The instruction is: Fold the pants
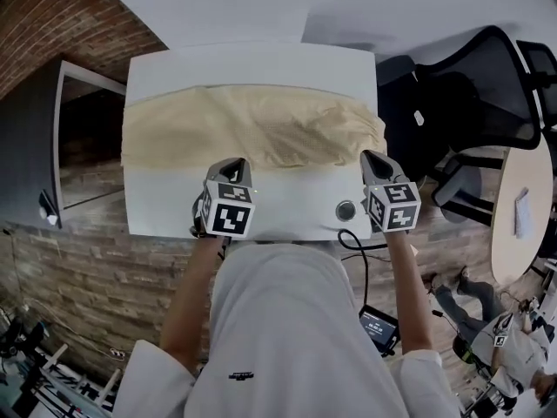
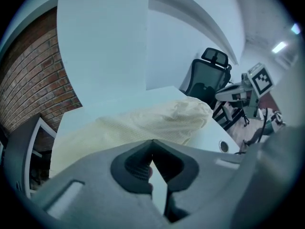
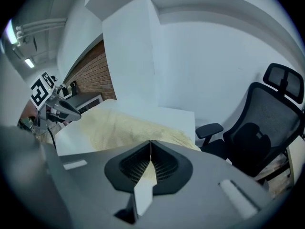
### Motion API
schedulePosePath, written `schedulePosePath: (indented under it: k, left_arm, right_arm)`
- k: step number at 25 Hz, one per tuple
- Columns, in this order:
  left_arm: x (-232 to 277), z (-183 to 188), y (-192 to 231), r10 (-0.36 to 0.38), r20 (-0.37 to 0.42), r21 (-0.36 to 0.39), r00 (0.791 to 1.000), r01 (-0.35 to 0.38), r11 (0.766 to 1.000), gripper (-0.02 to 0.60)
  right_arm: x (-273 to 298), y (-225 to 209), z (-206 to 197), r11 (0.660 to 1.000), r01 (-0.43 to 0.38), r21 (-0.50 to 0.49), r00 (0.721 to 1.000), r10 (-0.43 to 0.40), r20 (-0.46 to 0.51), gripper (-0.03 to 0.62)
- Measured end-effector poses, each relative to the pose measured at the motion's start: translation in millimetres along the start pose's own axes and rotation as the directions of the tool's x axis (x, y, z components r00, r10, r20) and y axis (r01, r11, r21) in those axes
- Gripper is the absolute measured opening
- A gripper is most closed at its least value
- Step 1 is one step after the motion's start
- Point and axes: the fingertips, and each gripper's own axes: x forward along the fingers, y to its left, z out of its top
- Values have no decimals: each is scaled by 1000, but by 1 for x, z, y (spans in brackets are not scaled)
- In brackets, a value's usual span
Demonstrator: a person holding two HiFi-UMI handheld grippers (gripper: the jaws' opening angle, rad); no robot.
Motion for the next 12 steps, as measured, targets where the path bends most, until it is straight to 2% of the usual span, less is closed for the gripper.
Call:
schedulePosePath:
  k: [4, 7, 12]
  left_arm:
    - [13, 15, -37, -19, -12, 15, 1000, 20, 1000, 5]
    - [24, 27, -62, -26, -14, 27, 1000, 27, 999, 5]
    - [35, 41, -94, -23, -33, 40, 999, 25, 999, 5]
  right_arm:
    - [-4, -26, -17, 998, -7, 57, 1000, 7, -4, 20]
    - [-2, -43, -30, 997, -23, 78, 1000, 24, -16, 101]
    - [8, -76, -50, 990, -24, 141, 999, 29, -32, 146]
